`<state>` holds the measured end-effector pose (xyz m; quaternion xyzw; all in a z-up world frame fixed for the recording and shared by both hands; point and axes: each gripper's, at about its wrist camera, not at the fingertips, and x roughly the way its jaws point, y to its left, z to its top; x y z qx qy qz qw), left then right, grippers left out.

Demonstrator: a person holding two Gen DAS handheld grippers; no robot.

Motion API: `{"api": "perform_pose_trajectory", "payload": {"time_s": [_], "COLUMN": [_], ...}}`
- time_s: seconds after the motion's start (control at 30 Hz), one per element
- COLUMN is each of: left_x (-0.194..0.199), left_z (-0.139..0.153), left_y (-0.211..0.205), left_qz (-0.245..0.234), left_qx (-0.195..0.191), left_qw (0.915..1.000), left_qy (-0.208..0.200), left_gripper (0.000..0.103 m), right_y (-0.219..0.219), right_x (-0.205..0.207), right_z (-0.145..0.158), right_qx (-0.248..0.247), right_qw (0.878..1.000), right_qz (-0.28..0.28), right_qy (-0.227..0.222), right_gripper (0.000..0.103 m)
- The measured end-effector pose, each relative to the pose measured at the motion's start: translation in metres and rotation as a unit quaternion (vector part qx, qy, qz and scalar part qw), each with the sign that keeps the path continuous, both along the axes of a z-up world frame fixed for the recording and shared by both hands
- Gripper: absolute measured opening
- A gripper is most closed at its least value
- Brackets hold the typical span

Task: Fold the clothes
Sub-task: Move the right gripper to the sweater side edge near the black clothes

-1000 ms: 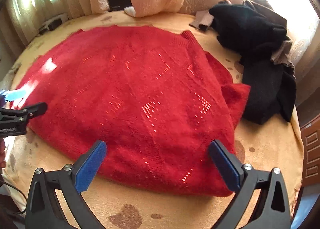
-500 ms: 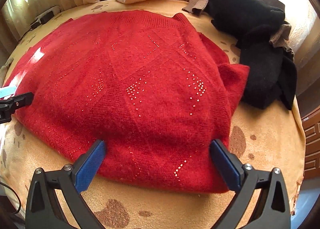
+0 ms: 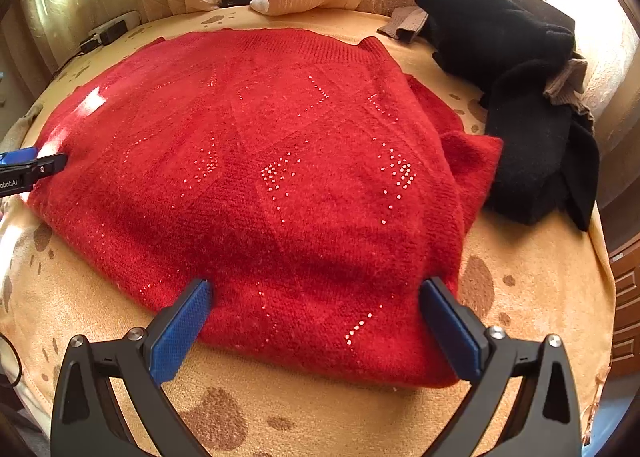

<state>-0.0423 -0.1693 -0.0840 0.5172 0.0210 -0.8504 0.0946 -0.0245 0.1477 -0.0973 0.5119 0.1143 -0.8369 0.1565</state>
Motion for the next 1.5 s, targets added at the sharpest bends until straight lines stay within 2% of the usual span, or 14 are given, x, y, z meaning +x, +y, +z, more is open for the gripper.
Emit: {"api": "perform_pose_trajectory", "payload": {"time_s": [0.07,0.13,0.3,0.37,0.53,0.67,0.73,0.8,0.87,0.93,1.0,1.23,1.37,1.5], "left_x": [0.004,0.008,0.013,0.01,-0.001,-0.008,-0.009,-0.009,-0.009,-0.012,-0.014,-0.021,-0.022,-0.023], "left_z": [0.007,0.013,0.016,0.01,0.005,0.011,0.013,0.014,0.014,0.014,0.013,0.016,0.02,0.021], "left_y": [-0.003,-0.005,-0.009,-0.01,-0.008,-0.01,-0.011,-0.013,-0.013,-0.015,-0.017,-0.013,-0.003,0.008], "left_qz": [0.015,0.023,0.029,0.029,0.007,-0.017,-0.025,-0.035,-0.045,-0.047,-0.046,-0.042,-0.049,-0.053], "left_qx": [0.002,-0.001,-0.002,0.001,0.011,0.01,0.014,0.017,0.014,0.014,0.016,0.022,0.019,0.016], "left_qw": [0.9999,0.9997,0.9996,0.9995,0.9997,0.9996,0.9994,0.9991,0.9987,0.9985,0.9985,0.9985,0.9983,0.9981], "left_qy": [-0.002,0.002,-0.001,-0.011,-0.019,-0.019,-0.018,-0.019,-0.021,-0.024,-0.027,-0.026,-0.025,-0.026], "left_gripper": [0.103,0.103,0.103,0.103,0.103,0.103,0.103,0.103,0.103,0.103,0.103,0.103,0.103,0.103], "right_y": [0.009,0.026,0.09,0.101,0.106,0.105,0.1,0.095,0.094,0.092,0.091,0.107,0.109,0.105], "right_x": [0.003,0.009,0.004,-0.008,-0.045,-0.067,-0.075,-0.079,-0.082,-0.085,-0.087,-0.082,-0.076,-0.068], "right_z": [0.009,0.022,0.039,0.04,0.033,0.017,0.01,0.005,0.002,0.0,-0.001,-0.008,-0.011,-0.01], "right_qx": [-0.02,-0.075,-0.189,-0.199,-0.228,-0.27,-0.269,-0.248,-0.248,-0.245,-0.241,-0.292,-0.301,-0.286], "right_qw": [1.0,0.996,0.972,0.967,0.958,0.943,0.943,0.949,0.95,0.951,0.954,0.94,0.942,0.949], "right_qz": [-0.004,-0.035,-0.136,-0.159,-0.174,-0.19,-0.191,-0.19,-0.188,-0.183,-0.178,-0.172,-0.148,-0.13], "right_qy": [0.001,0.013,0.016,0.012,0.0,-0.032,-0.038,-0.034,-0.034,-0.03,-0.026,-0.023,-0.001,0.028], "right_gripper": [0.103,0.103,0.103,0.103,0.103,0.095,0.091,0.075,0.063,0.056,0.044,0.04,0.04,0.04]}}
